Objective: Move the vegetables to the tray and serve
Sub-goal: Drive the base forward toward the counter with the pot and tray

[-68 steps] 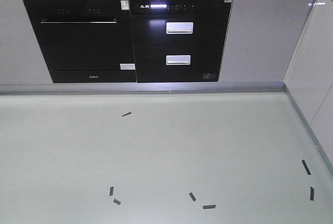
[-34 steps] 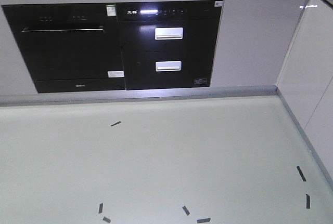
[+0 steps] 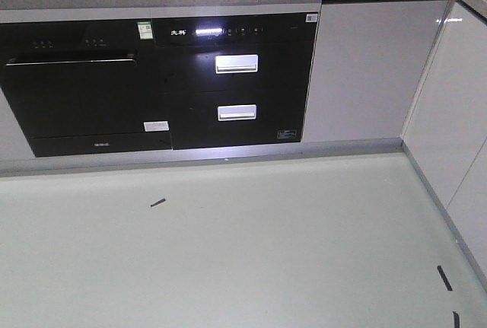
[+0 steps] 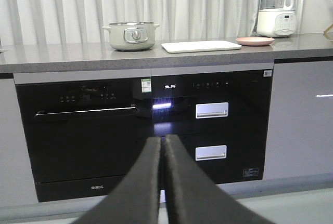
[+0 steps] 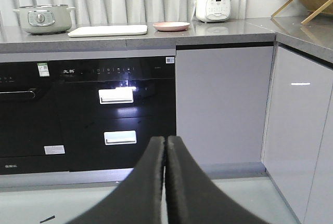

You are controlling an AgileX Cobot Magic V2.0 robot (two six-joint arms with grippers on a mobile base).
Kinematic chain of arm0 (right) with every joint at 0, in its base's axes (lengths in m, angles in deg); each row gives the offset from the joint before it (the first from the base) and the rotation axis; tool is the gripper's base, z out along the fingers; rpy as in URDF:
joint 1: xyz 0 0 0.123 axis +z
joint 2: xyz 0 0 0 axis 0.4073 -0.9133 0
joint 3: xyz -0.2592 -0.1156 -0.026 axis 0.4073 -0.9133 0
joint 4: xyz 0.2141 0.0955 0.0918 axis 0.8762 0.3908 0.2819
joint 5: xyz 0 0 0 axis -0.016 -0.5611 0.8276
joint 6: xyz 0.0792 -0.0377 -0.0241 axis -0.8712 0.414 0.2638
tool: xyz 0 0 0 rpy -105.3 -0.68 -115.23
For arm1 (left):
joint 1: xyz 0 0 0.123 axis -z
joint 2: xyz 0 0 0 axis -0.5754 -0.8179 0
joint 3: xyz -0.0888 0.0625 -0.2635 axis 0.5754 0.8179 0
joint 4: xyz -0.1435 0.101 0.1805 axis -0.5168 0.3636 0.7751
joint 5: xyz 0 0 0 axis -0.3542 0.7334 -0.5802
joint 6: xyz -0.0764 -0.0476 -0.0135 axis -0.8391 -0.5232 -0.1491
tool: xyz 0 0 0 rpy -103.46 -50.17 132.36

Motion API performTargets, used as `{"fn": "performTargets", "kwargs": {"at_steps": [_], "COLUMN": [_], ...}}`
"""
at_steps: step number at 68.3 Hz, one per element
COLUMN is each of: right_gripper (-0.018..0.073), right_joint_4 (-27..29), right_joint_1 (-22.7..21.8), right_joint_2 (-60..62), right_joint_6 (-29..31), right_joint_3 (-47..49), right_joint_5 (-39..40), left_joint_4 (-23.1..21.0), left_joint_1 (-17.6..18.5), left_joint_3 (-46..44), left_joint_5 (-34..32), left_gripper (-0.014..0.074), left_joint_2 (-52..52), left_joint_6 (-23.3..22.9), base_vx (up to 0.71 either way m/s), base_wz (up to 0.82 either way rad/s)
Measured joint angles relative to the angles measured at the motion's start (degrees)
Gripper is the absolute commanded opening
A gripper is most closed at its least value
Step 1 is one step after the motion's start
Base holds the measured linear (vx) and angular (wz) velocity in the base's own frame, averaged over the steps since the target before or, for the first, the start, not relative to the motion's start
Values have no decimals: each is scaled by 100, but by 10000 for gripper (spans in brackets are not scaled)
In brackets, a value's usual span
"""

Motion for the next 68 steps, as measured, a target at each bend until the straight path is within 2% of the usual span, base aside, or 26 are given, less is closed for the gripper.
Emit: {"fn": "performTargets", "kwargs": {"at_steps": [68], "right_gripper": [-6], "right_joint_4": [0], "right_joint_1": [0], "right_joint_2": [0], "right_joint_6": [0], "right_joint_3": [0], "right_joint_5": [0], "left_joint_4": [0], "left_joint_1": [0], "left_joint_3": [0], "left_joint_5": [0], "left_gripper": [-7], "left_joint_2": [0], "left_joint_6": [0], "base_vx": [20], "base_wz": [0]}}
